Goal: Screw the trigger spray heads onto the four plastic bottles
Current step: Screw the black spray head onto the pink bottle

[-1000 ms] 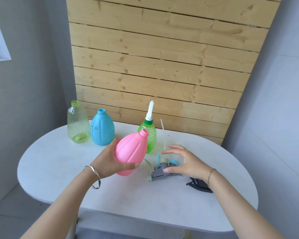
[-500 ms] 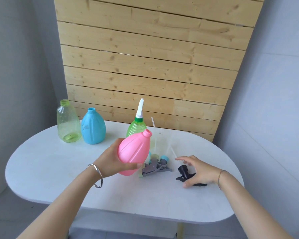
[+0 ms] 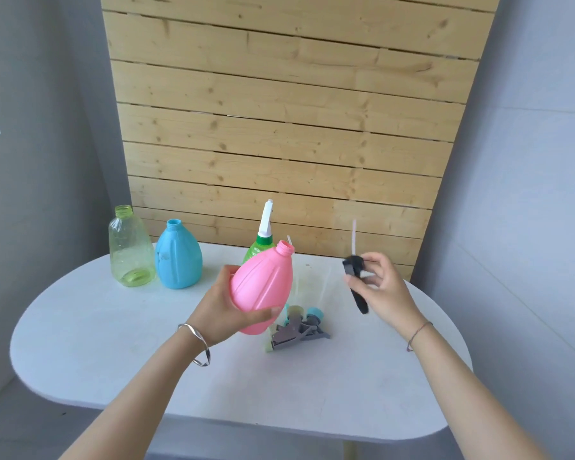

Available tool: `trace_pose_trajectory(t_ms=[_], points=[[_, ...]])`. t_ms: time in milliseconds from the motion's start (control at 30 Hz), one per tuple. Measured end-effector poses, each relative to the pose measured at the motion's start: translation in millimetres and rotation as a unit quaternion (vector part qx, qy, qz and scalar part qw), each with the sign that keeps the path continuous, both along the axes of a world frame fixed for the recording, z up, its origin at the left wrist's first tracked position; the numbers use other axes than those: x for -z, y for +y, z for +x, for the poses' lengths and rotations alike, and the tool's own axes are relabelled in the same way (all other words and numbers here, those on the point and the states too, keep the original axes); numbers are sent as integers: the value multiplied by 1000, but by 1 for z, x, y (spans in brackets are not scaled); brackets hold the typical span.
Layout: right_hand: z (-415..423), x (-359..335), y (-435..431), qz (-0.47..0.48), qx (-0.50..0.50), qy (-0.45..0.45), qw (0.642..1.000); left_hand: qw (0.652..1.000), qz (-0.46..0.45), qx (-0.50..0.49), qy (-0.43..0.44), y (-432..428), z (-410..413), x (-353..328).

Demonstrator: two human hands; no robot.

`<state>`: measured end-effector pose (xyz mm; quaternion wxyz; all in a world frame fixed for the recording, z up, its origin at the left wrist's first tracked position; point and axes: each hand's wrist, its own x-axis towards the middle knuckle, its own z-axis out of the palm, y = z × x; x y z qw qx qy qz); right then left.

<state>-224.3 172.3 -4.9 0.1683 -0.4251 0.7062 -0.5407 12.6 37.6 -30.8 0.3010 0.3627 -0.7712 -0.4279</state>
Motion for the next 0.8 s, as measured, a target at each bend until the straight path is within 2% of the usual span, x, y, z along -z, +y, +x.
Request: trace_pose_trajectory(t_ms=[100, 300, 600, 800], points=[[21, -24, -18, -97, -50, -116, 987, 999, 10, -32, 29, -8, 7, -2], [43, -46, -40, -161, -149, -289, 932, 993, -9, -109, 34, -36, 36, 5], [57, -44, -53, -88, -250, -287, 920, 986, -29, -162, 30, -58, 70, 11], [62, -42, -56, -43, -250, -276, 927, 991, -50, -122, 7, -57, 74, 14]])
